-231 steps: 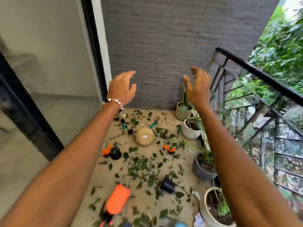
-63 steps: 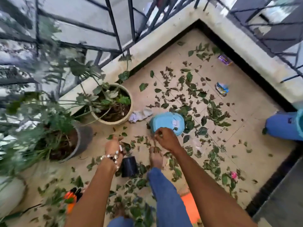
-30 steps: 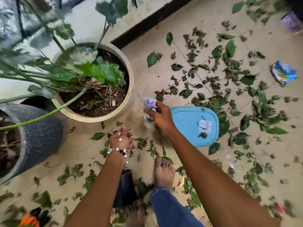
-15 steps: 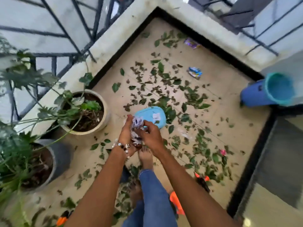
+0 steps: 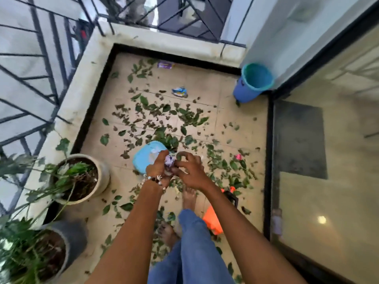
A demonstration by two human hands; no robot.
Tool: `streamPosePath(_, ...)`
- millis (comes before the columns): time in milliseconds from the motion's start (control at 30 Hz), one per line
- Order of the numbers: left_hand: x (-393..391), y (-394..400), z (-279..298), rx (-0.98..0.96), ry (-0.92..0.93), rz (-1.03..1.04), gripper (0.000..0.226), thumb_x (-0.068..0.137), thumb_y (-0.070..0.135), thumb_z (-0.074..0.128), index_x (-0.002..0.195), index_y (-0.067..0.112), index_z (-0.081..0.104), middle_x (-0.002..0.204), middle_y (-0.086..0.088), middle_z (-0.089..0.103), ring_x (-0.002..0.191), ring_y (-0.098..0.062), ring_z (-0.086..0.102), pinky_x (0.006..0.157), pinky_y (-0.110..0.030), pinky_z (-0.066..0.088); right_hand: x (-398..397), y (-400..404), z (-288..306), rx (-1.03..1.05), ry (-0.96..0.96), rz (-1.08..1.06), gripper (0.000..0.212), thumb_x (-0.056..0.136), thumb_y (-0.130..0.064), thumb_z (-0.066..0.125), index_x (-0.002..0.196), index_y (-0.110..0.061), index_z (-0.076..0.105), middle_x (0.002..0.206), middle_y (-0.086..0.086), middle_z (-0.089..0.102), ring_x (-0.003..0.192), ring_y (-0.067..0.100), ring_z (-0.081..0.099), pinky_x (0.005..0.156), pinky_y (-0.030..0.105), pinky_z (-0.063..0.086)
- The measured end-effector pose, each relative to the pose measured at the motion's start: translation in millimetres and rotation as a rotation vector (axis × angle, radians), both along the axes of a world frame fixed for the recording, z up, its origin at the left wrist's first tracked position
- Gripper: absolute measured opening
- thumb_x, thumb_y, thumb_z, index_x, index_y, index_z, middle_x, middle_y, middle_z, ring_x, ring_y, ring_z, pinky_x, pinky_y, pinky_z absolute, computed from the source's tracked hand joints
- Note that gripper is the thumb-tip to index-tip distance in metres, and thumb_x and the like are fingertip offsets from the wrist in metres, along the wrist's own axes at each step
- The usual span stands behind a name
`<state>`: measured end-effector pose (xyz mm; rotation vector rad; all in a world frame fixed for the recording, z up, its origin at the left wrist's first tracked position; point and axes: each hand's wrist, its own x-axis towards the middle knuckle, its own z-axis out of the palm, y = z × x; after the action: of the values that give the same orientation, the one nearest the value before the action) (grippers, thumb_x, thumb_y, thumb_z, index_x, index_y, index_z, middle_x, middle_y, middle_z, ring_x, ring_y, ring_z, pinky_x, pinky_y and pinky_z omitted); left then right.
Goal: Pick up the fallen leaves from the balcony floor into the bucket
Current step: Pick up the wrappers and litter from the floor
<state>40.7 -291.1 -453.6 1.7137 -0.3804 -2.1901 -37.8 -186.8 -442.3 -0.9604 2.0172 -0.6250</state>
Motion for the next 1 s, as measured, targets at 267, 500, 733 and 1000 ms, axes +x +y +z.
streamPosePath(267, -61.2, 1.2, -51.1, -0.098, -0.103, 0.026, 0.034, 0.091, -0.008, 0.057, 0.123, 0.002, 0.051, 0.095, -0.019, 0.065, 0.058, -0.02, 0.068, 0.05, -0.036, 0.058, -86.0, 57.5, -80.4, 0.119, -0.165, -0.611, 0.02, 0.097, -0.007, 0.054, 0.108, 0.0, 0.068, 0.111, 0.017, 0.067, 0.096, 0.022, 0.062, 0.079, 0.027, 0.047)
streamPosePath(500, -115.6, -15.5, -149.2, -0.119, -0.244, -0.19, 0.021, 0.09, -0.007, 0.058, 0.109, 0.002, 0.06, 0.064, -0.005, 0.071, 0.046, -0.014, 0.063, 0.045, -0.022, 0.052, -145.5, 73.0, -218.3, 0.422, -0.133, -0.328, 0.015, 0.094, -0.009, 0.052, 0.107, -0.007, 0.058, 0.112, 0.018, 0.062, 0.104, 0.033, 0.058, 0.07, 0.026, 0.035)
streamPosePath(733, -138.7, -12.9, -284.1, -0.207, -0.372, -0.344, 0.028, 0.094, 0.012, 0.061, 0.069, 0.013, 0.049, 0.055, -0.003, 0.052, 0.027, -0.007, 0.038, 0.033, -0.01, 0.026, -176.6, 45.8, -358.0, 0.52, -0.069, 0.027, 0.04, 0.091, -0.013, 0.055, 0.13, -0.006, 0.049, 0.139, 0.017, 0.041, 0.13, 0.034, 0.039, 0.104, 0.038, 0.04)
streamPosePath(1000, -142.6, -10.4, -451.9, -0.102, -0.446, -0.439, 0.038, 0.095, 0.038, 0.057, 0.066, 0.019, 0.041, 0.035, 0.008, 0.038, 0.026, -0.006, 0.032, 0.033, -0.011, 0.024, -177.3, 24.3, -506.4, 0.581, 0.141, 0.278, 0.064, 0.09, -0.007, 0.054, 0.148, -0.022, 0.031, 0.162, 0.006, -0.01, 0.149, 0.032, -0.005, 0.118, 0.049, 0.02)
